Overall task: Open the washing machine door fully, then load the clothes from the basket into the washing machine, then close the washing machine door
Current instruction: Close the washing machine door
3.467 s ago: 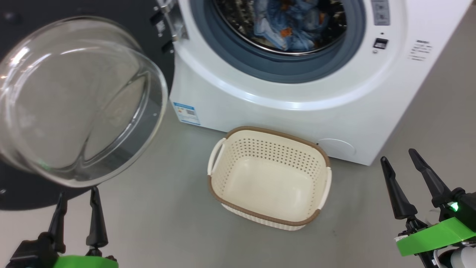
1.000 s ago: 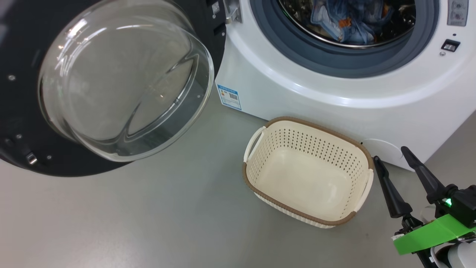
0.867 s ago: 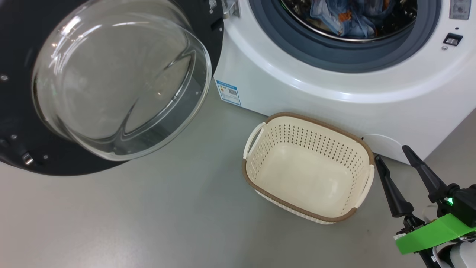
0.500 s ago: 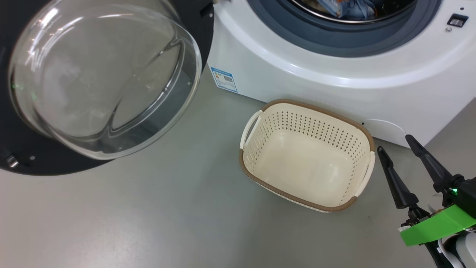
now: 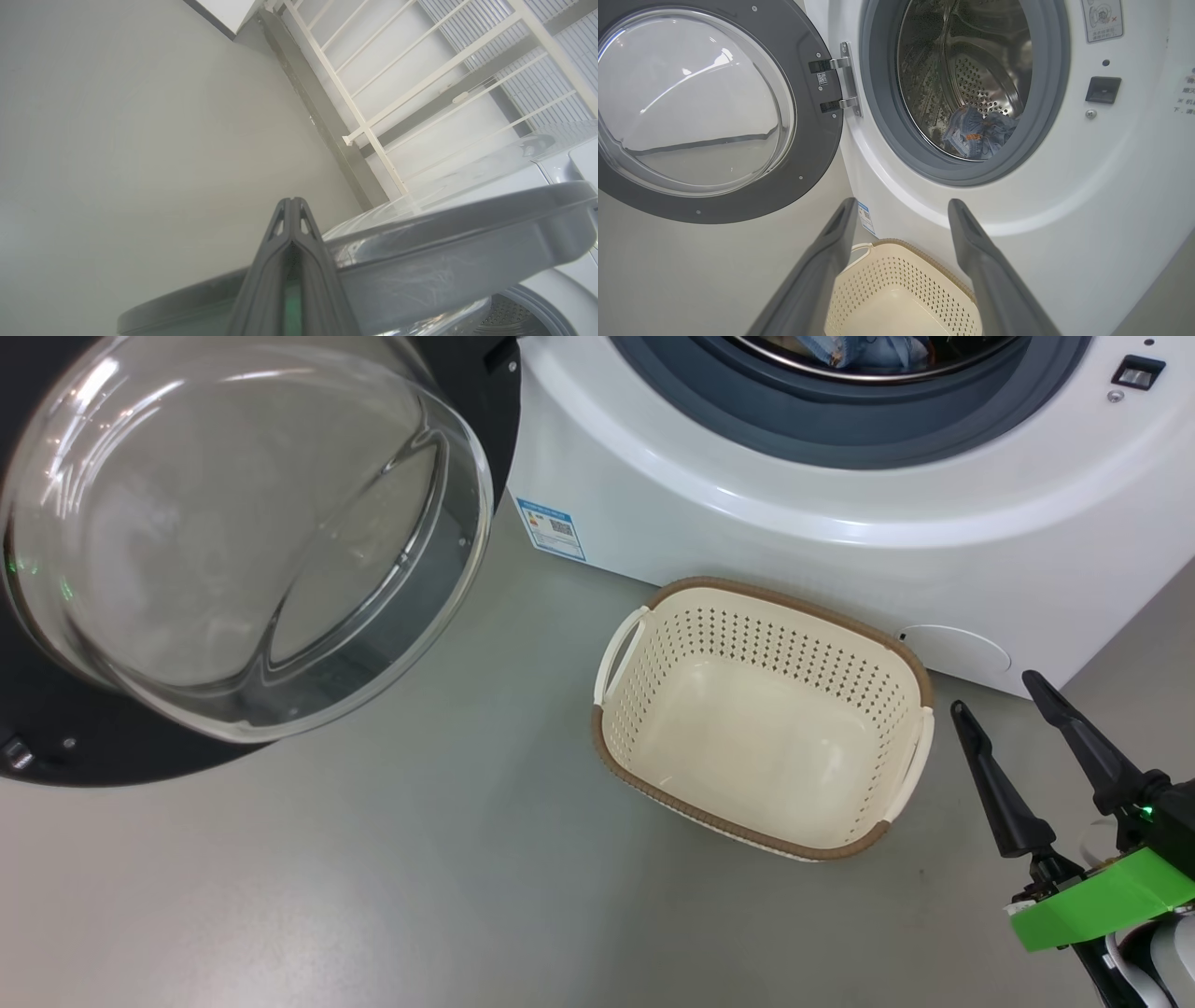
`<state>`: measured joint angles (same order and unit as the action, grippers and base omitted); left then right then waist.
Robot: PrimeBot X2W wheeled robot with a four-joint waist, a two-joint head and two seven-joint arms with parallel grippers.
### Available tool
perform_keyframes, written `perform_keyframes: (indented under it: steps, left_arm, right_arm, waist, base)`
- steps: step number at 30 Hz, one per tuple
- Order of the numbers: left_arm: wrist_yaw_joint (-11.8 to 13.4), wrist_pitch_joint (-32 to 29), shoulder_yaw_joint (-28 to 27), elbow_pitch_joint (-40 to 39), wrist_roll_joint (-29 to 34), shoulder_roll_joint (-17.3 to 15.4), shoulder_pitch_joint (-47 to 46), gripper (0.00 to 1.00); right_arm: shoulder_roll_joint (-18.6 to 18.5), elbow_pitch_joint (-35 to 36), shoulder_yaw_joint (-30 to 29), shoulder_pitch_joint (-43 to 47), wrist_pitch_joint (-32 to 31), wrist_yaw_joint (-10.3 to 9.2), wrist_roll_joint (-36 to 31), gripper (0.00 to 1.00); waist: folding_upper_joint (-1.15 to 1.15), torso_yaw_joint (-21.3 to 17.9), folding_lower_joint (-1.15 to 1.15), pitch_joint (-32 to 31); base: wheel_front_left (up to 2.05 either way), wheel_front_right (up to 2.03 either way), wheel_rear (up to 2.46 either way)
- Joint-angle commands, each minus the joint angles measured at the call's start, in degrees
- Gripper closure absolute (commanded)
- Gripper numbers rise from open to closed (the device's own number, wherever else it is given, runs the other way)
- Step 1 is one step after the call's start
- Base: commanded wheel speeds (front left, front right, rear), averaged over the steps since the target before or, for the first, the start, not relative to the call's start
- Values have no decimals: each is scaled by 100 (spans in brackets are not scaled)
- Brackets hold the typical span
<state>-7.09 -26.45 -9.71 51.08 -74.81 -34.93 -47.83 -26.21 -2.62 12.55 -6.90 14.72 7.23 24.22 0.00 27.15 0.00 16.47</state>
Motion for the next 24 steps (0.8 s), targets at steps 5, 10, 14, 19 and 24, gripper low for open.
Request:
perform_keyframes:
  steps: [5,10,14,19,24]
  left_arm:
    - [-39,-494,112,-248,-173,-378,43,100]
    - [-39,-942,311,-475,-320,-406,182,100]
    - [-39,-1290,462,-726,-457,-423,342,100]
    - [-39,-1720,665,-1050,-596,-474,545,100]
    - [-39,-2021,943,-1511,-616,-551,799,100]
  right_arm:
    - [-81,116,122,-78,28,25,18,0]
    - [-17,85,130,-69,28,25,17,0]
    - [47,60,125,-40,28,25,19,0]
    - [127,37,128,3,28,25,16,0]
    - [199,17,119,64,28,25,21,0]
  waist:
    - [0,2,0,-74]
    - [0,9,0,-182]
    - [0,17,0,-282]
    - [0,20,0,-413]
    - [0,17,0,-556]
  base:
    - [0,0,0]
    - [0,0,0]
    - [0,0,0]
    - [0,0,0]
    - [0,0,0]
